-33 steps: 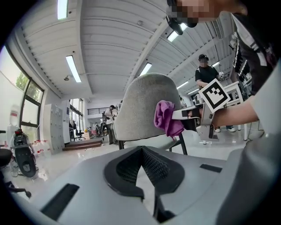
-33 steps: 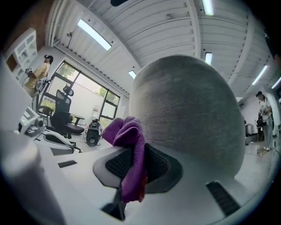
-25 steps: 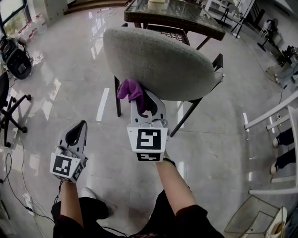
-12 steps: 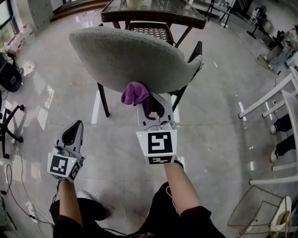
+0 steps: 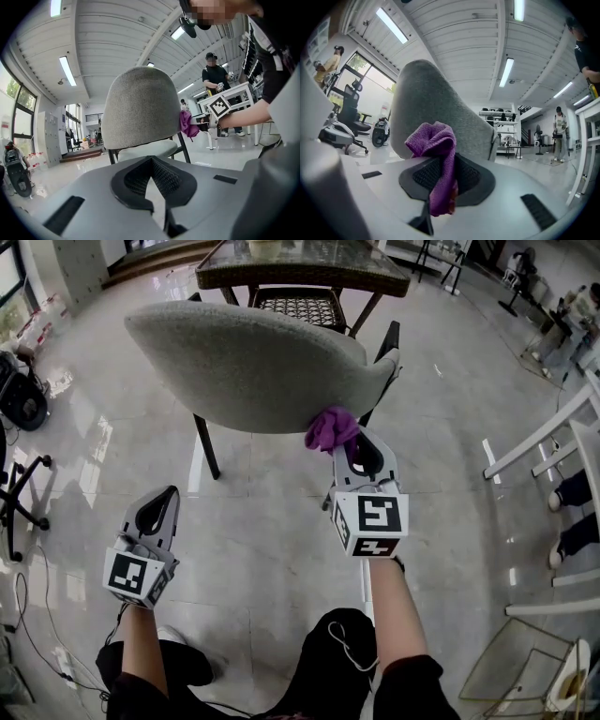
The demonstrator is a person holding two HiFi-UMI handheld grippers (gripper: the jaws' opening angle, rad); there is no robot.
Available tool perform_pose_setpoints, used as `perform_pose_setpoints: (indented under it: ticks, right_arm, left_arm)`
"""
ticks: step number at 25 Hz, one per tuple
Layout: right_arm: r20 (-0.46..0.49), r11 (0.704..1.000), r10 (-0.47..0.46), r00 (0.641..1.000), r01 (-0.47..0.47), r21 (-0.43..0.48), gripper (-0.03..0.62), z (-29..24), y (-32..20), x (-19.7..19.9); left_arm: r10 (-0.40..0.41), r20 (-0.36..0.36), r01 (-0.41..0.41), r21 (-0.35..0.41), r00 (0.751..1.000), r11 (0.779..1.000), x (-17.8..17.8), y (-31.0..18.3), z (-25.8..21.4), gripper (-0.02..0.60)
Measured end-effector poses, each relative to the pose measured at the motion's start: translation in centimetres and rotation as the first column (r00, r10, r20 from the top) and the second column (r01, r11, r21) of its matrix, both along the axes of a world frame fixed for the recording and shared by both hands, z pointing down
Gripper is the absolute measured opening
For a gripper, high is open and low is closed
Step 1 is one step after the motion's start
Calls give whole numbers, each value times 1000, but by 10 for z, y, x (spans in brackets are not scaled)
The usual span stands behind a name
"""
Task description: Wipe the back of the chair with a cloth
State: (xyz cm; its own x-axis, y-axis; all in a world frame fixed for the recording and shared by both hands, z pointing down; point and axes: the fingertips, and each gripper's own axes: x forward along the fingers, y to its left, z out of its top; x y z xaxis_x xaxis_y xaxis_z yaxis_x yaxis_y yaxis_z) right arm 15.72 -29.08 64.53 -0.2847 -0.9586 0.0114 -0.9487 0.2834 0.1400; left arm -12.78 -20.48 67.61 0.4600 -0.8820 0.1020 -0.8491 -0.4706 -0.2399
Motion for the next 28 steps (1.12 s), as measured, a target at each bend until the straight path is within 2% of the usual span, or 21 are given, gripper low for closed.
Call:
perform_pose_setpoints:
  ticks: [7, 9, 11, 14, 20, 28]
  right_arm:
    - [39, 989, 136, 990, -133, -64, 87, 12, -25, 65]
    - [45, 982, 169, 985, -164, -96, 86, 16, -32, 78]
    - [47, 978, 181, 982, -175, -112, 86, 17, -36, 82]
    - [33, 975, 199, 979, -194, -111, 86, 16, -34, 80]
    - [66, 969, 230, 971, -222, -107, 86, 17, -16, 74]
    - [6, 983, 180, 984, -180, -40, 86, 3, 23, 20]
  left_arm:
    - [-23, 14, 23, -6, 1000, 1000, -15, 5, 4, 9]
    - [-26, 13, 27, -28, 1000, 999, -16, 6, 6, 9]
    - [-24, 7, 24, -18, 1000, 1000, -18, 6, 6, 9]
    - [-22, 5, 22, 7, 1000, 1000, -23, 7, 5, 9]
    - [-13, -9, 13, 6, 1000, 1000, -31, 4, 4, 9]
    - [10, -58, -11, -18, 998, 1000, -40, -10, 0, 9]
